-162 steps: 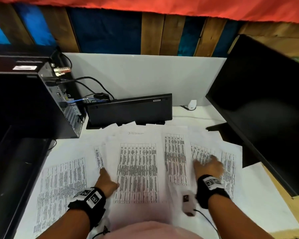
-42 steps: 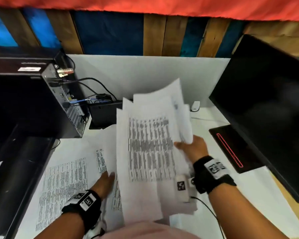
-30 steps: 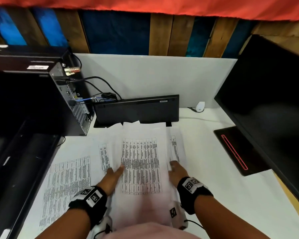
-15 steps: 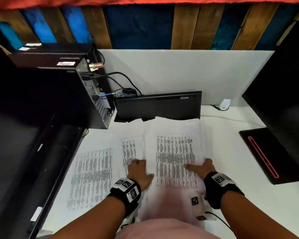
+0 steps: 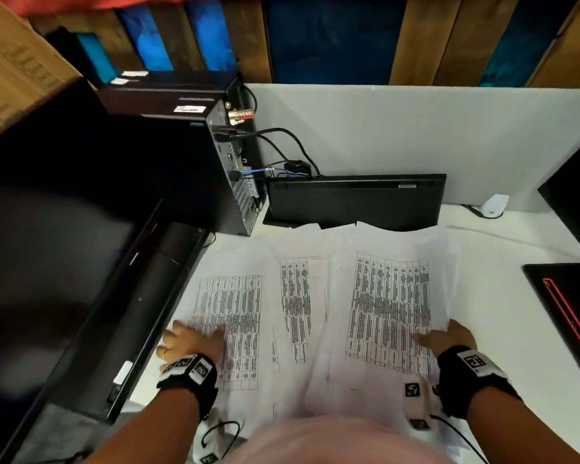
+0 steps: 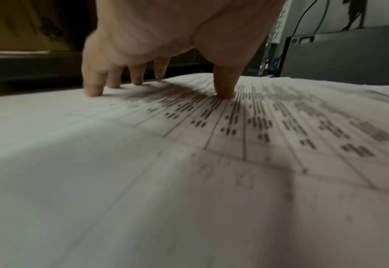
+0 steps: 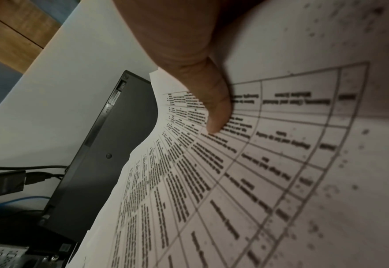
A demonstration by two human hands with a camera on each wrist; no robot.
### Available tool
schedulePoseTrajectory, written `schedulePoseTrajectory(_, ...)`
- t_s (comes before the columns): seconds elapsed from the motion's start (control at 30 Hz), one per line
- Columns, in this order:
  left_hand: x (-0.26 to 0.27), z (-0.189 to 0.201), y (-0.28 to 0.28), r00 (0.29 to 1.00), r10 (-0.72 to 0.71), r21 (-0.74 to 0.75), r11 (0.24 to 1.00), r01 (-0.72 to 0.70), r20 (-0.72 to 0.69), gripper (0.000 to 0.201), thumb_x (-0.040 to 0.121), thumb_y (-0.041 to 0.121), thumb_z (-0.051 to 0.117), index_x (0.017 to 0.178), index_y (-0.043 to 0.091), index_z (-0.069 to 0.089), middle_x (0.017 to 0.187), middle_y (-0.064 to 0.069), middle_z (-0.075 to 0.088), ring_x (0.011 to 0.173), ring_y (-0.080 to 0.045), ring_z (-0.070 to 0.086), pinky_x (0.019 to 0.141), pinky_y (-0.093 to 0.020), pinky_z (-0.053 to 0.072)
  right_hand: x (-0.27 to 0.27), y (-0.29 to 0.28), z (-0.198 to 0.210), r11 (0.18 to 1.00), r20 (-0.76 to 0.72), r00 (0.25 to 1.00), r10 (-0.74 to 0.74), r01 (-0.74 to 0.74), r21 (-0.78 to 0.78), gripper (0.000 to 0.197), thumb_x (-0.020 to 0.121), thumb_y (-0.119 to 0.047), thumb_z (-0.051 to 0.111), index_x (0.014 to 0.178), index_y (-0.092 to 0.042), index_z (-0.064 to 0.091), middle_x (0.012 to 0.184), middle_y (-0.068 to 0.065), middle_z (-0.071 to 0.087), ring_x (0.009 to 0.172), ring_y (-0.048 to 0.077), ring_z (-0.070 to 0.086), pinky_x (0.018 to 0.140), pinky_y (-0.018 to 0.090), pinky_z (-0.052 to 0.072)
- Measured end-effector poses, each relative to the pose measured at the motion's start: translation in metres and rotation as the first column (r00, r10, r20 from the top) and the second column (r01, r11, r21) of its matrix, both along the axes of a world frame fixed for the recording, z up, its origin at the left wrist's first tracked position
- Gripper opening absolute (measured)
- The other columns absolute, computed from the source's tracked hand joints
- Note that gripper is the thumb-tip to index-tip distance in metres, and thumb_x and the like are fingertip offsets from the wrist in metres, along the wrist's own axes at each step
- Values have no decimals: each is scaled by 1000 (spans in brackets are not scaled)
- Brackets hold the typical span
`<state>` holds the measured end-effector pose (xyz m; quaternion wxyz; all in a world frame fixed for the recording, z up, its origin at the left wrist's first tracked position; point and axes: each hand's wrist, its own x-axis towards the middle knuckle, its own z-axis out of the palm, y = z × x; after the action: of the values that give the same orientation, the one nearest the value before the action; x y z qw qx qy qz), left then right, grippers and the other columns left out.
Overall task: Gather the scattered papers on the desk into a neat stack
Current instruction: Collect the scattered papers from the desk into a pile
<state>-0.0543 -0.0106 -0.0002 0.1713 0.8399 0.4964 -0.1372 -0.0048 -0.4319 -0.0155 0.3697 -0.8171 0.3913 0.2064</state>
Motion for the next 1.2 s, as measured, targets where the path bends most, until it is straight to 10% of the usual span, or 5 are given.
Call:
schedulePoseTrajectory(0.27,8,1,-28,914,-316,-268,885,380,253,94,51,70,67,134,27,52,130,-10,58,121,-30,52,105,-41,42,4,-7,2,1000,-44,999,-15,16,7,89,72,-21,81,144,-1,33,146,15,44,132,32,46,112,36,34)
schedulePoseTrajectory(0.5,0,16,3,990,133,-72,989,-129,56,120,61,63,75,150,7,16,154,-19,24,143,-41,18,113,-58,24,7,-8,-2,1000,-59,998,-1,0,-5,89,76,-23,79,146,0,27,149,16,39,135,31,42,112,34,31)
schedulePoseTrajectory(0.87,0,5,-1,952,-251,-183,942,281,173,108,50,85,58,130,13,52,127,-13,54,119,-32,51,101,-47,45,2,-5,11,999,-10,999,45,-45,-6,82,81,-16,74,145,5,26,149,19,37,136,34,38,111,34,30)
schedulePoseTrajectory(1.07,-10,3,15,981,-194,48,980,193,-2,145,37,92,59,148,7,19,151,-17,30,139,-37,30,110,-52,32,0,-5,11,998,-9,998,67,-67,-8,94,81,-24,74,150,-1,14,158,14,21,144,31,25,116,35,22)
schedulePoseTrajectory(1.2,-4,11,25,973,-212,68,974,218,-89,143,36,94,55,144,5,29,145,-17,36,134,-35,36,105,-55,38,-1,-3,13,997,-14,997,76,-76,-6,95,81,-25,74,150,-1,13,158,15,20,144,31,24,116,35,22)
